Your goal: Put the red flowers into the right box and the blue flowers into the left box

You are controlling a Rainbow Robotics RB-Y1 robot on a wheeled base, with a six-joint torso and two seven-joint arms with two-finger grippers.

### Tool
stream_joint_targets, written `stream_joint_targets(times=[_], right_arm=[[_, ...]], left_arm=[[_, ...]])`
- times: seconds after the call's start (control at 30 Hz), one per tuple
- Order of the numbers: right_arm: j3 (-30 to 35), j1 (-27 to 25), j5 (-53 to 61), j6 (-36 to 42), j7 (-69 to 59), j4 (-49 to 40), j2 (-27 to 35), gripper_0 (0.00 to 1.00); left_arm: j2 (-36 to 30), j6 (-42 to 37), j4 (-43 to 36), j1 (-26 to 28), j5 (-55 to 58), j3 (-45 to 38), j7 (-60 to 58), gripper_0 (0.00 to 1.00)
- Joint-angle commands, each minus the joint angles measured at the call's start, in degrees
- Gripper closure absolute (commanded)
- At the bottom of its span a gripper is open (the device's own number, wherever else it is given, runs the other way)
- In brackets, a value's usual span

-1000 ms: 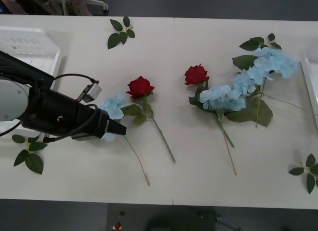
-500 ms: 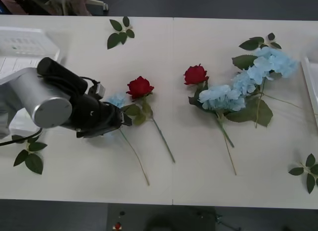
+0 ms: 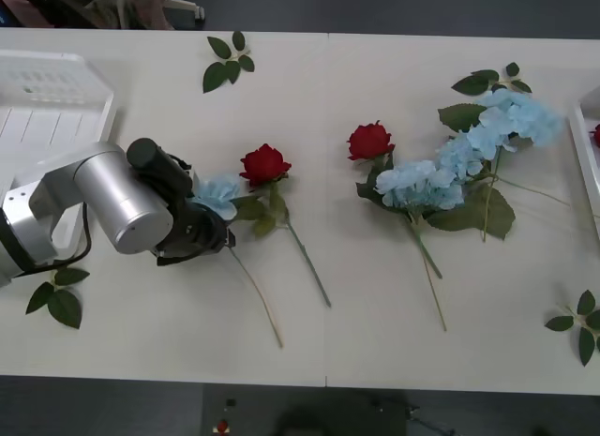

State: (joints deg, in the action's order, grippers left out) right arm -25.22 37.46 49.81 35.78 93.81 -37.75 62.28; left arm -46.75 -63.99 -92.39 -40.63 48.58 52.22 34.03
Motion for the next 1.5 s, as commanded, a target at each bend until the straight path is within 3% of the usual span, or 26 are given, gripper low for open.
stream_joint_targets(times=[0.03,0.23,0.27,0.3,0.33,0.37,0.4,0.43,0.57,0.77,1.03,1.13,1.23,1.33,1.5], right_arm=[[0.8,1.6,5.0,0.9,5.2,-0.8,1.2,0.27],[0.8,1.6,14.9,9.4,5.1,-7.9,0.6,0.27],[1.2,1.7,15.1,11.2,2.9,-9.4,0.1,0.27],[1.4,1.7,15.2,12.6,1.0,-10.4,-0.3,0.27],[1.5,2.0,15.1,14.0,-1.9,-11.6,-1.2,0.27],[1.7,2.0,15.1,14.5,-3.3,-12.0,-1.7,0.27],[2.1,2.4,14.7,15.7,-5.6,-13.0,-2.6,0.27],[2.4,2.7,14.5,16.2,-7.0,-13.5,-3.6,0.27],[3.4,4.4,13.6,17.3,-12.9,-13.4,-7.6,0.27],[6.0,6.3,10.0,17.4,-18.9,-11.7,-14.3,0.27],[6.3,8.4,5.2,18.7,-19.6,-11.7,-18.4,0.27],[6.5,8.8,4.9,18.6,-19.6,-11.7,-19.5,0.27],[6.8,9.0,4.3,18.6,-19.6,-11.6,-20.4,0.27],[7.0,9.4,3.5,18.3,-19.9,-11.6,-21.1,0.27],[7.5,10.5,2.6,17.4,-19.6,-8.7,-22.9,0.30]], left_arm=[[4.2,0.3,4.3,-1.6,-2.9,-1.1,0.6,0.00],[6.9,0.3,7.8,-2.6,-4.0,-1.0,1.0,0.00],[6.9,0.3,7.8,-2.6,-4.1,-1.1,1.1,0.05],[6.9,0.3,7.8,-2.6,-4.1,-1.0,1.2,0.28],[6.8,0.3,7.8,-2.7,-4.1,-1.1,1.3,0.69],[6.7,0.3,7.8,-2.7,-4.1,-1.1,1.4,0.88],[6.5,0.3,7.8,-2.7,-4.2,-1.1,1.6,0.97],[6.1,0.3,7.7,-2.8,-4.2,-1.1,1.8,1.00],[3.2,0.2,5.6,-3.0,-4.3,-1.1,2.9,1.00],[-6.8,-1.3,-3.1,-6.2,0.7,-1.5,4.6,1.00],[-17.6,-13.5,-9.6,-10.9,12.2,-11.5,18.7,1.00],[-21.1,-20.1,-7.2,-14.6,12.2,-15.0,34.2,1.00],[-23.7,-23.2,-2.4,-16.8,5.4,-15.0,48.7,1.00],[-24.3,-21.7,6.9,-16.4,-2.3,-14.8,56.8,1.00],[-24.0,-14.8,18.7,-16.1,-3.2,-10.6,60.1,1.00]])
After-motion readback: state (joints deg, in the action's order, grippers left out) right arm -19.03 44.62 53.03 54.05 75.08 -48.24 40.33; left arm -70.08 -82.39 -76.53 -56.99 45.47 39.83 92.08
